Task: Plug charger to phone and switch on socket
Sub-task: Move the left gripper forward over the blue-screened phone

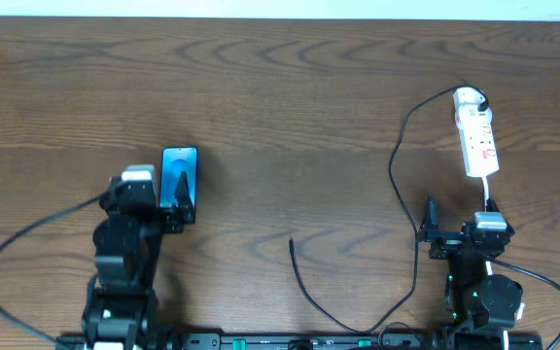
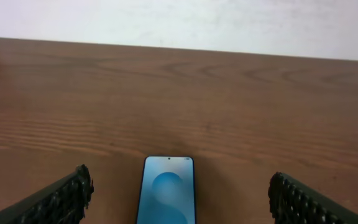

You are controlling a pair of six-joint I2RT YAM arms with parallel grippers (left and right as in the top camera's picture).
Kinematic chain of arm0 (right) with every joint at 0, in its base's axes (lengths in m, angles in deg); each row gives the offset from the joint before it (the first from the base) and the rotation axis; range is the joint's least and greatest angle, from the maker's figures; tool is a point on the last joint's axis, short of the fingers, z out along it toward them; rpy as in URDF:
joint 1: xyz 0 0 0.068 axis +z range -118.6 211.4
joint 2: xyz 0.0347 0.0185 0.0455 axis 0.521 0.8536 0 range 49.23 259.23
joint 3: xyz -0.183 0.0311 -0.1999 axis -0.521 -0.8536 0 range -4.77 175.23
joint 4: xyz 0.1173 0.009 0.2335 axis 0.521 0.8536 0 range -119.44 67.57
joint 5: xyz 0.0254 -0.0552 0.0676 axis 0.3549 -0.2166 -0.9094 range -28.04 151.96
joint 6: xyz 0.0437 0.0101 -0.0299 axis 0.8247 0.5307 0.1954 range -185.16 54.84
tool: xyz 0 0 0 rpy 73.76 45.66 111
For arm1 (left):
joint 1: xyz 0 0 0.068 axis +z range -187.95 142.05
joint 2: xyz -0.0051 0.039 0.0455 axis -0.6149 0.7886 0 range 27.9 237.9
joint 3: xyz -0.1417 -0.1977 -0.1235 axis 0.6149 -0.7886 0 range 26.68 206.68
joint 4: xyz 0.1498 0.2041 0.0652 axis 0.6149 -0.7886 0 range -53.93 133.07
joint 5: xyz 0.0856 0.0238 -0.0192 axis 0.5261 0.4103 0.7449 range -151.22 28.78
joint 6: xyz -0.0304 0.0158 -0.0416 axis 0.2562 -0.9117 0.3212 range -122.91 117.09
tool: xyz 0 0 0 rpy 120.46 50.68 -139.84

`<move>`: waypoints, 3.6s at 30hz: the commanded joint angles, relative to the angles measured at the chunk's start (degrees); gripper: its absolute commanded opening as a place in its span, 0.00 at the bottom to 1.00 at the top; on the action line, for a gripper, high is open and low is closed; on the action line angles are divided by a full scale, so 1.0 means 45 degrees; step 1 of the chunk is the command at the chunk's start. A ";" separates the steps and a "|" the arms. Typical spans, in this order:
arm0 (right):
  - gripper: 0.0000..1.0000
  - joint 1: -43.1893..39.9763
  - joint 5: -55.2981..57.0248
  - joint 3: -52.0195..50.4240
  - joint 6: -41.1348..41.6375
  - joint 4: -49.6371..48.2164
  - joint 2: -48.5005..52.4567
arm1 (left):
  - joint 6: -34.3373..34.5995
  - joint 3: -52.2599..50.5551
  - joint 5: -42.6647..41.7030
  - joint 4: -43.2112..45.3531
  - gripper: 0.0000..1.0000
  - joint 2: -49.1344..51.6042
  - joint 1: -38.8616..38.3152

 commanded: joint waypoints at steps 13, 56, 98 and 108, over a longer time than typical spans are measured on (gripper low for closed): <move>0.99 0.0058 0.0189 -0.0019 -0.0136 0.0063 -0.0092 | -0.0214 0.4211 0.0112 -0.2531 0.92 0.4716 0.0068; 0.99 0.0063 0.0189 -0.0019 -0.0136 0.0063 -0.0092 | -0.0544 1.2157 -0.0860 -1.1691 0.93 1.2638 0.1545; 0.99 0.0058 0.0189 -0.0019 -0.0136 0.0063 -0.0083 | -0.0549 1.2133 -0.1360 -1.0982 1.00 1.2857 0.1734; 0.99 0.0063 0.0185 -0.0019 -0.0136 0.0063 -0.0083 | -0.0544 1.2133 -0.1370 -1.1302 1.00 1.3240 0.1705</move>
